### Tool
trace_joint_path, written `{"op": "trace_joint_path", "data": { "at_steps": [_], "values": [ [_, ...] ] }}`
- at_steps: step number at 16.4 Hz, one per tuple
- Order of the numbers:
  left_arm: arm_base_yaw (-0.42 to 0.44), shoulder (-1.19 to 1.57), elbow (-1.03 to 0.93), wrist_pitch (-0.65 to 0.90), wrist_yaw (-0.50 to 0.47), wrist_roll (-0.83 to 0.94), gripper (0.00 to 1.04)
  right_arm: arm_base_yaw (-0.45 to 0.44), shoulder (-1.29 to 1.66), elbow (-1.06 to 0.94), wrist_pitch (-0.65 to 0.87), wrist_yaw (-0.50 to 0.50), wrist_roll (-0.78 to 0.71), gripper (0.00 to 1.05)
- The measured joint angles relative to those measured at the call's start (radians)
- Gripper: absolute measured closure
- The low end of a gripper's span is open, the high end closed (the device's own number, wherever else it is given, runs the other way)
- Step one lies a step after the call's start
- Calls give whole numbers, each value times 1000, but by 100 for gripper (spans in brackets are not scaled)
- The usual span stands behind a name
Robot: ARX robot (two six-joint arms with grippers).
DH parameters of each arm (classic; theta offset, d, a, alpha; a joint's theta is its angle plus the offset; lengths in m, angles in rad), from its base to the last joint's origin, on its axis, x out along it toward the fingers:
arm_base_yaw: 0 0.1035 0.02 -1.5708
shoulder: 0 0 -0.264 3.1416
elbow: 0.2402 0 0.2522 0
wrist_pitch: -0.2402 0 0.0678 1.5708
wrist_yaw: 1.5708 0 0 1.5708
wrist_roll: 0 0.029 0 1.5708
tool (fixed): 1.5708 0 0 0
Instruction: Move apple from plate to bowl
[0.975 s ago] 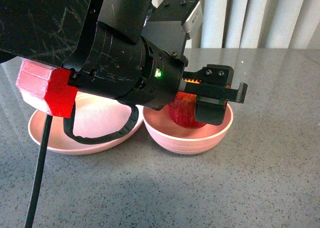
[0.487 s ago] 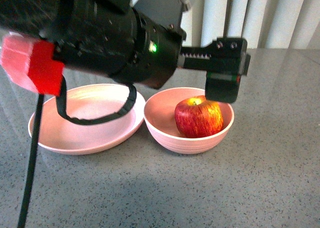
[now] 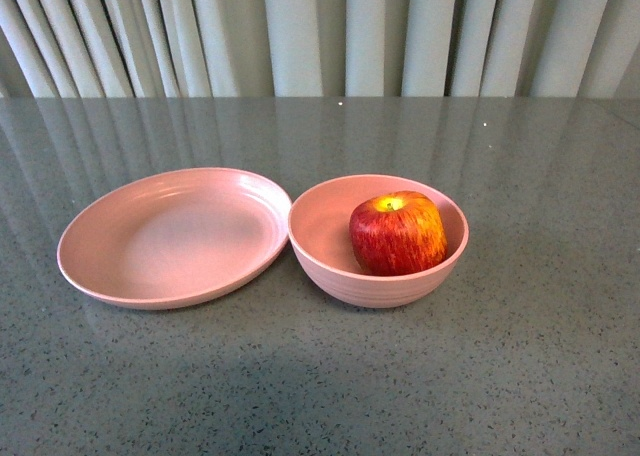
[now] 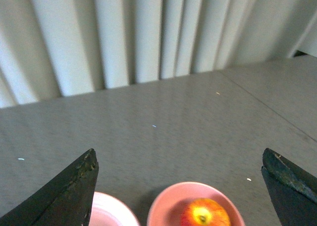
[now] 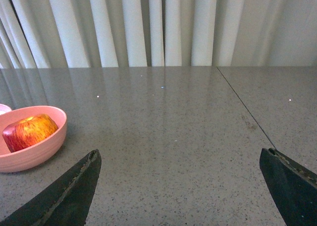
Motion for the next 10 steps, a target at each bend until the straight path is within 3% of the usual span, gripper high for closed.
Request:
{"op": "trace_joint_path", "data": {
  "at_steps": [1, 2, 4, 8, 9, 10],
  "values": [
    [16, -82, -80, 85, -184, 20, 20, 0, 0, 0, 0, 0, 0, 7],
    [64, -194, -175, 53, -279, 31, 31, 0, 0, 0, 0, 0, 0, 7],
    [197, -371, -340, 69, -278, 35, 50, 0, 0, 0, 0, 0, 0, 7],
    [287, -514, -560, 122, -156, 36, 96, 0, 0, 0, 0, 0, 0, 7],
    [306, -541, -591, 128, -141, 35, 104, 0, 0, 0, 0, 0, 0, 7],
    [328, -581, -623, 136, -124, 36, 103, 0, 0, 0, 0, 0, 0, 7]
  ]
}}
